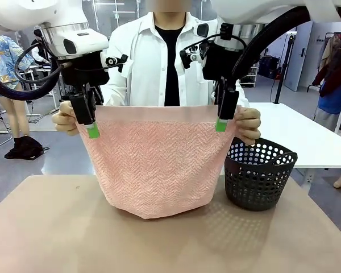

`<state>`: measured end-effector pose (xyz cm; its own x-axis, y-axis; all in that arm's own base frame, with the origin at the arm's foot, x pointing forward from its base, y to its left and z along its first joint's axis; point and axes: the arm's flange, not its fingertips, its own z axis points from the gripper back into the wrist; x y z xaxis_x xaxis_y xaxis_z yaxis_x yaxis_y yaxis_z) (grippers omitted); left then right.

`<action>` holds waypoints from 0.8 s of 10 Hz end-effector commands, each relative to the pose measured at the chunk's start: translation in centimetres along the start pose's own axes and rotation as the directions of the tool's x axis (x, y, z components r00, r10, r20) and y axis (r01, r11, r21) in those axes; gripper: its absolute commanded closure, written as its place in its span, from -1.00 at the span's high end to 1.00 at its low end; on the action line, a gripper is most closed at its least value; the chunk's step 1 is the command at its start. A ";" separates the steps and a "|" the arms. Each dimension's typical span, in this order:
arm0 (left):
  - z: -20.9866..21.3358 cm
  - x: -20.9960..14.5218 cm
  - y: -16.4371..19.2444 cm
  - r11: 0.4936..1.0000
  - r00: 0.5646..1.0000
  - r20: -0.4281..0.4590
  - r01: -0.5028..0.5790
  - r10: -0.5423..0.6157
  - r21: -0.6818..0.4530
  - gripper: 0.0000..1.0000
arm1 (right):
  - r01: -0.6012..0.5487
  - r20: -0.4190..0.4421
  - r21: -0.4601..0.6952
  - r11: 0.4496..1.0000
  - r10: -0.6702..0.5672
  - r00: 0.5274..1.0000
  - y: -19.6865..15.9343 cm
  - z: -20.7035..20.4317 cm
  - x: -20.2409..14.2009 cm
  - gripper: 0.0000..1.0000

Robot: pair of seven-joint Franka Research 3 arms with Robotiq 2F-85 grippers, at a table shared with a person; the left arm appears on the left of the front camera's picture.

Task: Fold the towel.
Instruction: Grab the top end of the 100 cm Hotel Towel extended by the human.

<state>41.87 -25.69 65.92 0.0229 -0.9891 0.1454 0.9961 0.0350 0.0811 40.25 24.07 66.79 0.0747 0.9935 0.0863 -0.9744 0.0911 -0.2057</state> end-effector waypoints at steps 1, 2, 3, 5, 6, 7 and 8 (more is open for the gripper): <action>-0.5 -0.7 0.1 1.000 0.999 0.038 0.013 -0.013 0.007 -0.69 | -0.013 0.016 -0.009 1.000 0.013 1.000 0.3 -1.0 0.4 -0.39; -0.5 -0.7 0.1 1.000 0.999 0.038 0.015 -0.015 0.009 -1.00 | -0.016 0.028 0.000 1.000 0.016 0.999 0.2 -1.1 0.4 -0.69; -0.5 -0.8 0.1 1.000 0.999 0.041 0.016 -0.016 0.008 -1.00 | -0.018 0.026 0.002 1.000 0.018 1.000 0.3 -1.3 0.5 -1.00; -0.5 -0.9 0.1 1.000 0.999 0.041 0.013 -0.013 0.006 -0.96 | -0.020 0.021 0.004 1.000 0.020 1.000 0.3 -1.4 0.5 -1.00; -0.5 -0.9 0.1 1.000 0.999 0.041 0.011 -0.012 0.007 -1.00 | -0.021 0.018 0.004 1.000 0.021 1.000 0.3 -1.4 0.5 -1.00; -0.5 -0.9 0.1 1.000 0.999 0.041 0.011 -0.011 0.007 -1.00 | -0.020 0.015 0.005 1.000 0.020 1.000 0.3 -1.4 0.4 -1.00; -0.5 -0.9 0.1 1.000 0.999 0.039 0.009 -0.010 0.006 -1.00 | -0.021 0.013 0.008 1.000 0.021 1.000 0.3 -1.4 0.4 -1.00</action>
<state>42.20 -25.36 65.89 0.0240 -0.9870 0.1592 0.9957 0.0379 0.0848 40.42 24.59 65.97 0.0655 0.9942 0.0858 -0.9772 0.0813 -0.1959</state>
